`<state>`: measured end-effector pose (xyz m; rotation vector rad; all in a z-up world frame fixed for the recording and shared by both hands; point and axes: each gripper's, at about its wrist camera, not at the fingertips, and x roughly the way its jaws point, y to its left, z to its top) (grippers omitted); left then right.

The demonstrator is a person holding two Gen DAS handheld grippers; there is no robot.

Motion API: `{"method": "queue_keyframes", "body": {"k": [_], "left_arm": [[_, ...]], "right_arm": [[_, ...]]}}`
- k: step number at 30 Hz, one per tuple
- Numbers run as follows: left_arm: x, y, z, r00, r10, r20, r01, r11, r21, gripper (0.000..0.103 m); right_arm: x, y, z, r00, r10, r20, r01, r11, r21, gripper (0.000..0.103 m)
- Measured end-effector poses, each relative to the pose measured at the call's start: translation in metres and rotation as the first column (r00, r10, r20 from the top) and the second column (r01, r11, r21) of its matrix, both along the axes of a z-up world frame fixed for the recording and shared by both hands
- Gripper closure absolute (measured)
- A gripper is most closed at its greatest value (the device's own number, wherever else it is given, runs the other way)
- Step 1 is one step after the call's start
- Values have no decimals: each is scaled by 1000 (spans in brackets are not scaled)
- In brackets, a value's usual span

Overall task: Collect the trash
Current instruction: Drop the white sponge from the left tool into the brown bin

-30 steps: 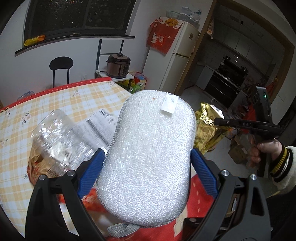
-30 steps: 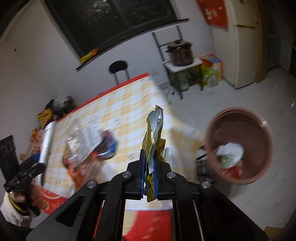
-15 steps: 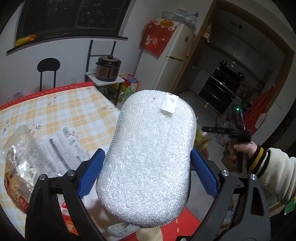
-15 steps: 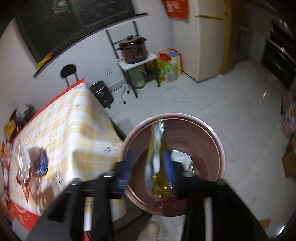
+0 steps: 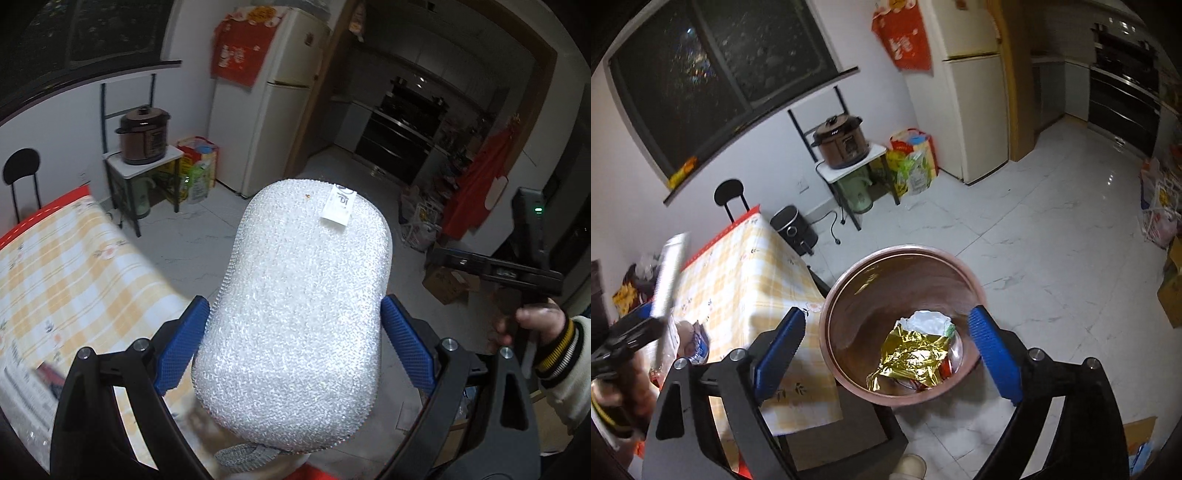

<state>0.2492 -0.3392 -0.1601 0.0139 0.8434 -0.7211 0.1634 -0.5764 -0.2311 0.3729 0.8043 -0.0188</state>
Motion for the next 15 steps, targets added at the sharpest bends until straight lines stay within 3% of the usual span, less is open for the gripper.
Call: {"method": "queue_keyframes", "body": {"k": [8, 12, 15], "left_arm": [[30, -96, -36, 994, -98, -41, 101, 992, 77, 11], [45, -129, -52, 994, -99, -47, 105, 986, 130, 9], [55, -147, -54, 994, -97, -47, 102, 987, 126, 6]], "right_arm": [[-37, -34, -1, 997, -82, -1, 82, 996, 22, 14], [-48, -43, -6, 994, -113, -11, 113, 993, 31, 14], [-54, -50, -11, 992, -126, -22, 127, 991, 35, 14]]}}
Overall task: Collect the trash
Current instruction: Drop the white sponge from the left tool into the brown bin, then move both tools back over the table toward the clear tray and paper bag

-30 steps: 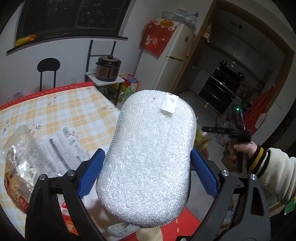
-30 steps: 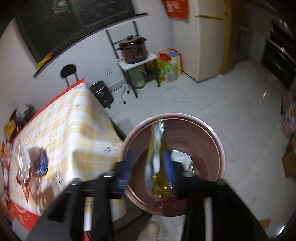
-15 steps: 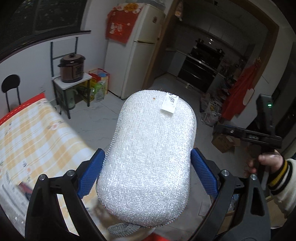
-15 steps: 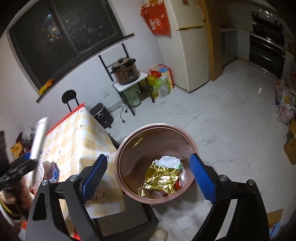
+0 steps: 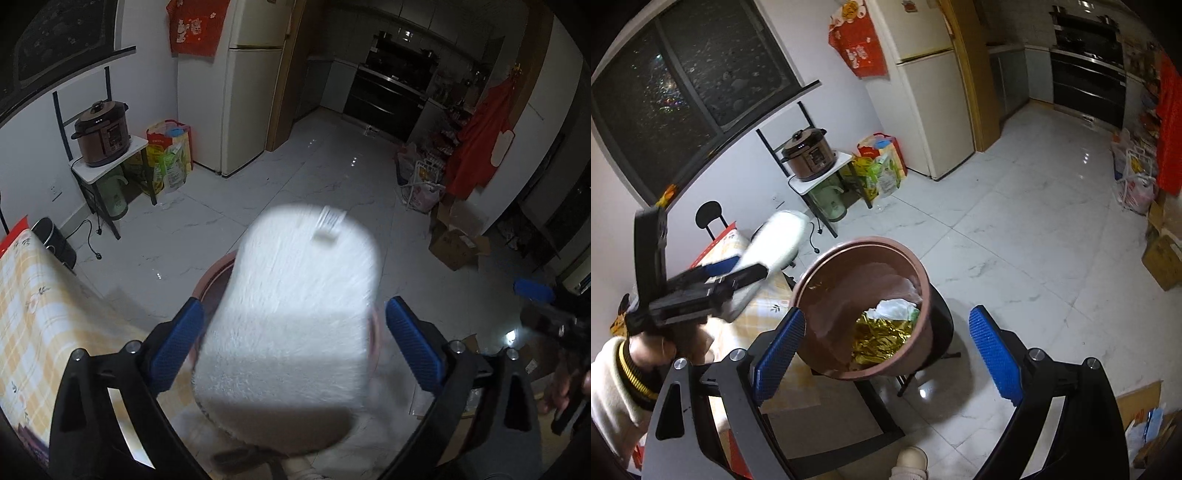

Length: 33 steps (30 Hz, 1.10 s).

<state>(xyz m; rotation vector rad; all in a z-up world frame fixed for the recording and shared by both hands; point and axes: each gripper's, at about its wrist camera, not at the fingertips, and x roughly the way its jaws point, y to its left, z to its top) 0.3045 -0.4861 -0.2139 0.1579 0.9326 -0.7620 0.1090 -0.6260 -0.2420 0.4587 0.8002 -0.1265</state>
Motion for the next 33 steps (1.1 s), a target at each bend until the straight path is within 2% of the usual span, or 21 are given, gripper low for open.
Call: {"method": "queue_keyframes", "body": {"k": [4, 9, 14, 20, 25, 29, 30, 33], "left_arm": [[10, -12, 9, 1000, 6, 14, -6, 1000, -7, 6], [11, 9, 26, 998, 40, 57, -38, 999, -35, 6], [5, 63, 46, 988, 125, 88, -119, 990, -74, 6], [-17, 160, 72, 949, 291, 120, -274, 951, -142, 6], [-47, 256, 88, 884, 442, 153, -419, 893, -165, 6], [-83, 332, 100, 812, 555, 179, -529, 830, -176, 6], [-95, 355, 101, 785, 592, 180, -565, 805, -182, 6], [-124, 408, 103, 732, 658, 176, -632, 753, -183, 6]], "right_arm": [[-7, -3, -4, 1000, -7, -6, 7, 1000, 13, 14], [-8, -2, -1, 1000, -4, 10, 4, 1000, 27, 14], [-3, 12, 9, 999, 31, 24, -31, 999, 14, 14], [15, 46, 24, 995, 90, 50, -89, 996, -8, 13], [31, 83, 35, 987, 146, 67, -146, 989, -11, 12], [41, 120, 41, 977, 199, 76, -199, 980, -6, 12], [42, 127, 42, 975, 209, 77, -209, 978, -6, 12], [46, 157, 45, 965, 249, 76, -250, 968, -4, 12]]}}
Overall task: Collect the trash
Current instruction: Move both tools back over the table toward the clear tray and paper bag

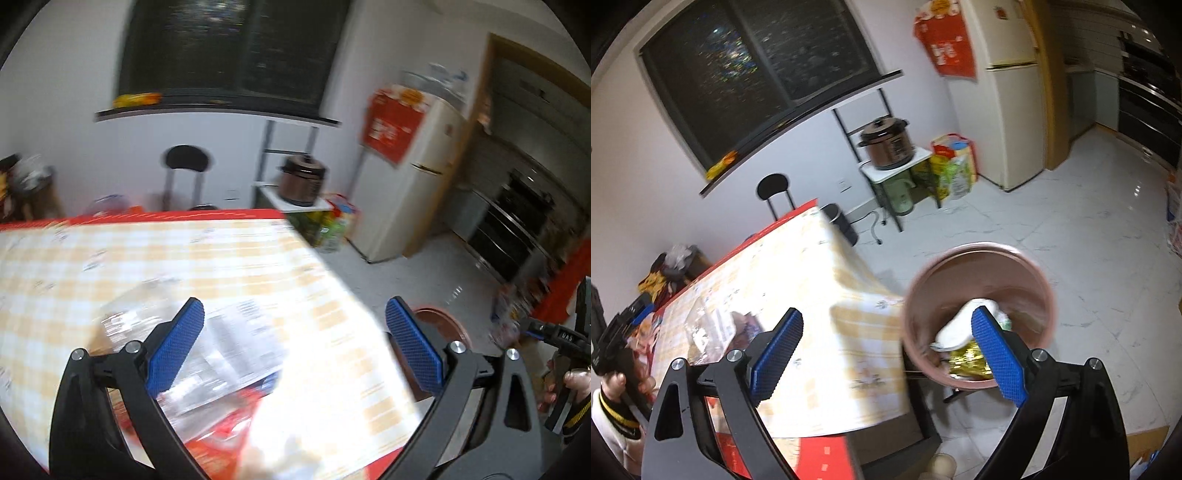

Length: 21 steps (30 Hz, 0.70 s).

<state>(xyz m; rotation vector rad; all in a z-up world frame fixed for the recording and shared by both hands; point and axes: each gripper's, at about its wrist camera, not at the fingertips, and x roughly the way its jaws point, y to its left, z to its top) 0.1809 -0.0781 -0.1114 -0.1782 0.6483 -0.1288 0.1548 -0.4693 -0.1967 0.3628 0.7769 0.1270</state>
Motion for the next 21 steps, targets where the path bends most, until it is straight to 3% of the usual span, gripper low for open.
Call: {"method": "queue_keyframes", "body": {"k": [10, 21], "left_arm": [[-77, 131, -9, 977, 213, -28, -214, 976, -42, 6], [-112, 209, -35, 964, 256, -66, -263, 957, -122, 6]], "right_arm": [[11, 116, 14, 986, 166, -8, -166, 986, -24, 12], [4, 227, 17, 955, 295, -37, -296, 954, -49, 12]]}}
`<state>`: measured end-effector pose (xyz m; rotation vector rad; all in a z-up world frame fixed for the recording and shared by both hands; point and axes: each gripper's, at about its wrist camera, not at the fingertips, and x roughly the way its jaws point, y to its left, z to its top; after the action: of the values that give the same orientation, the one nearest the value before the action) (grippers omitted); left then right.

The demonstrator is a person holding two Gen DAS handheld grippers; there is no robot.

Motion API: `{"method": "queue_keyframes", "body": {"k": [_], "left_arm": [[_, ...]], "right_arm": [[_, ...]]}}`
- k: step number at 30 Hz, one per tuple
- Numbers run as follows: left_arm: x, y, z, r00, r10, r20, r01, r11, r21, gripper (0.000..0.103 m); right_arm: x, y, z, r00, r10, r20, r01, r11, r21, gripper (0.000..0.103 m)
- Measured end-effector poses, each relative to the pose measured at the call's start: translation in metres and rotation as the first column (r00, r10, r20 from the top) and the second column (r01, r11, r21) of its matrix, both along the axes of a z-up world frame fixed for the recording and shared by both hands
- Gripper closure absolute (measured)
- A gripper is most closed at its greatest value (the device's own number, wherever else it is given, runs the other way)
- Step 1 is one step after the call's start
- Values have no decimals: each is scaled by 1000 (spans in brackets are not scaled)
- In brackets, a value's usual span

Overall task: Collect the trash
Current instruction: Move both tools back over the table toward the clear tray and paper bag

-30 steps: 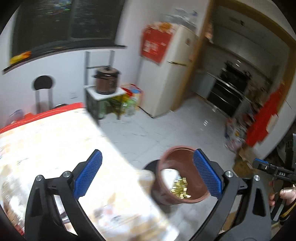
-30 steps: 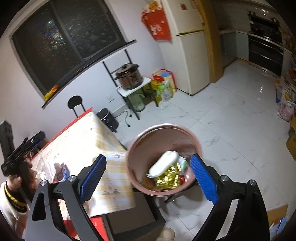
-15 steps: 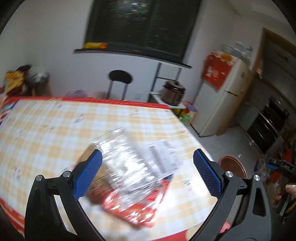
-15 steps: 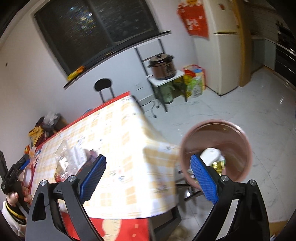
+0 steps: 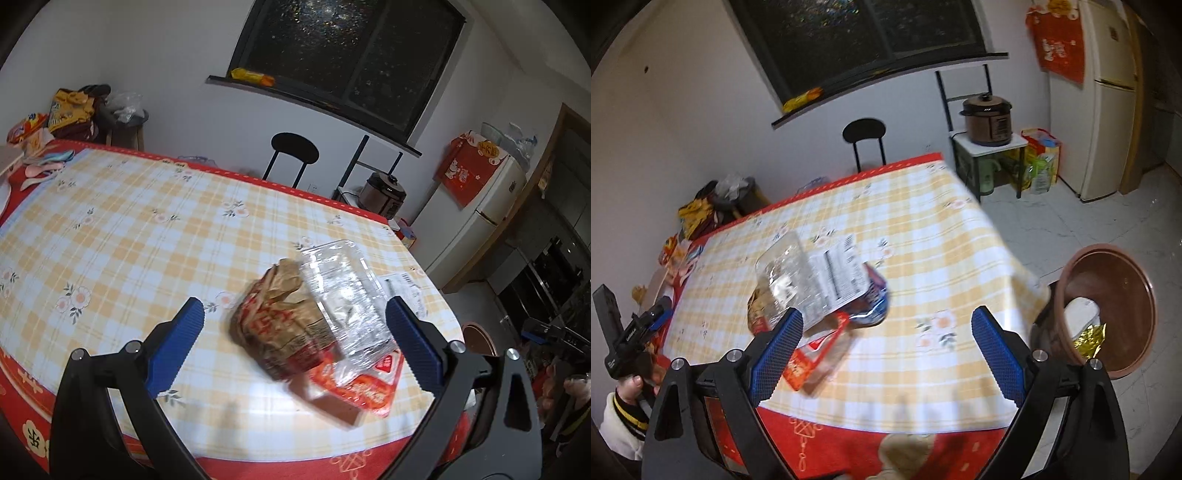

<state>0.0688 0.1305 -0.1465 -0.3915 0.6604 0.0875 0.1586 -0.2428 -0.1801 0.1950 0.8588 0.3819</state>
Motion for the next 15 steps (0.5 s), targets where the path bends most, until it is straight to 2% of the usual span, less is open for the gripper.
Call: {"method": "queue_keyframes", "body": {"k": [8, 15], "left_arm": [[-4, 34, -15, 999, -38, -29, 37, 999, -37, 6], [2, 55, -27, 988, -139, -61, 137, 990, -34, 6]], "right_arm": [[-10, 58, -10, 1000, 8, -27, -8, 1000, -30, 12], [-19, 94, -23, 999, -26, -38, 26, 1000, -8, 12]]}}
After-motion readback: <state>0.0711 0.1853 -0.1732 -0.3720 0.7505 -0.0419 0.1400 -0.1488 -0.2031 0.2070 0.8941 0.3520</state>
